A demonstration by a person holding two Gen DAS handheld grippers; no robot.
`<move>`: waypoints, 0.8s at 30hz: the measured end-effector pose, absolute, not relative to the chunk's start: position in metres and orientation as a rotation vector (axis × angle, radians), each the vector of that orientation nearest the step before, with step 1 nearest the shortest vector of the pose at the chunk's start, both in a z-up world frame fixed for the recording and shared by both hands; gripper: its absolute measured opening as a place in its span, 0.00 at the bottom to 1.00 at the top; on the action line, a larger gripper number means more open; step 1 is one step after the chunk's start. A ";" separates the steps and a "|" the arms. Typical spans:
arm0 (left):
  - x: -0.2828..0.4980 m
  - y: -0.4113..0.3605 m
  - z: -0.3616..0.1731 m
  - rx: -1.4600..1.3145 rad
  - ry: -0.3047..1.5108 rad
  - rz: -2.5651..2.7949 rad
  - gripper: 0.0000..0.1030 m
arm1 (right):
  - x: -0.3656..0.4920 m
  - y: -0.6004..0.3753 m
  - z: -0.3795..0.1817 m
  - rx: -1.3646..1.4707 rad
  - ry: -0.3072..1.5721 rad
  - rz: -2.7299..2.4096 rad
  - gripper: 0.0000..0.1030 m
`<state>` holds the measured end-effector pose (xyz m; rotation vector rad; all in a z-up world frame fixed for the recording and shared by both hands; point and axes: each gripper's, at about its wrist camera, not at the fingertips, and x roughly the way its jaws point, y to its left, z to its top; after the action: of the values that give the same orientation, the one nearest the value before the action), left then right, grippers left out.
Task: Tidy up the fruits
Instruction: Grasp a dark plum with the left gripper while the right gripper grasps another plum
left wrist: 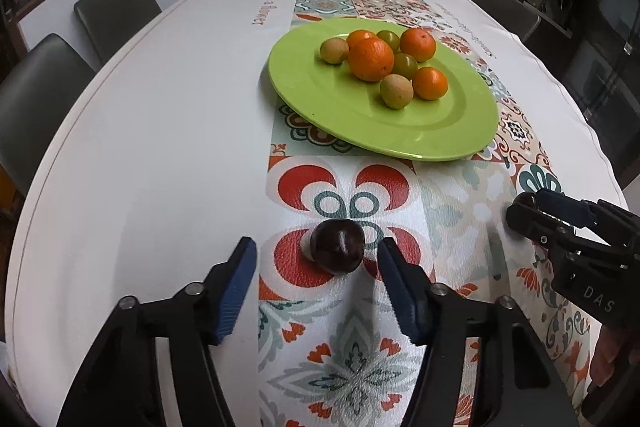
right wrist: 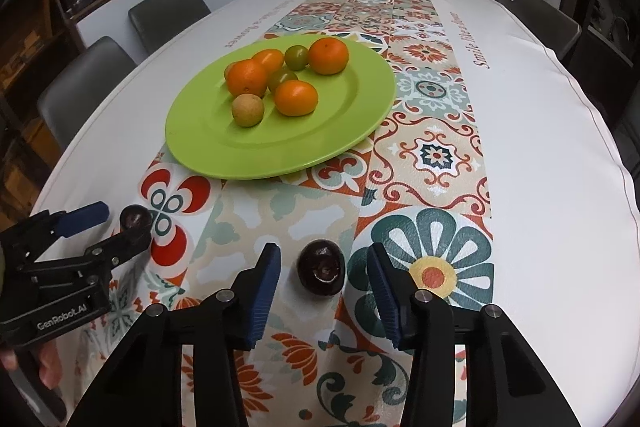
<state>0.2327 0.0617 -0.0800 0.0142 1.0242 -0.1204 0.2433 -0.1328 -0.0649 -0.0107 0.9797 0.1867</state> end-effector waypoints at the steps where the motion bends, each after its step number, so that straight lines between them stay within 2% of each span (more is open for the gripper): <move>1: 0.233 0.061 -0.081 0.018 1.027 -0.120 0.55 | 0.244 -0.133 -0.066 -0.009 0.982 0.185 0.45; 7: 0.234 0.058 -0.082 0.037 1.020 -0.117 0.42 | 0.247 -0.136 -0.071 -0.002 0.998 0.183 0.35; 11: 0.235 0.056 -0.082 0.047 1.023 -0.129 0.26 | 0.247 -0.135 -0.071 -0.010 0.989 0.193 0.30; 15: 0.234 0.055 -0.081 0.047 1.027 -0.137 0.26 | 0.247 -0.134 -0.071 -0.013 0.987 0.206 0.25; 24: 0.213 0.049 -0.067 0.010 0.990 -0.183 0.26 | 0.237 -0.140 -0.059 0.006 0.964 0.243 0.25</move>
<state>0.2126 0.0491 -0.0665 0.0099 0.9899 -0.1826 0.2369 -0.1397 -0.0590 0.0063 0.9640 0.2433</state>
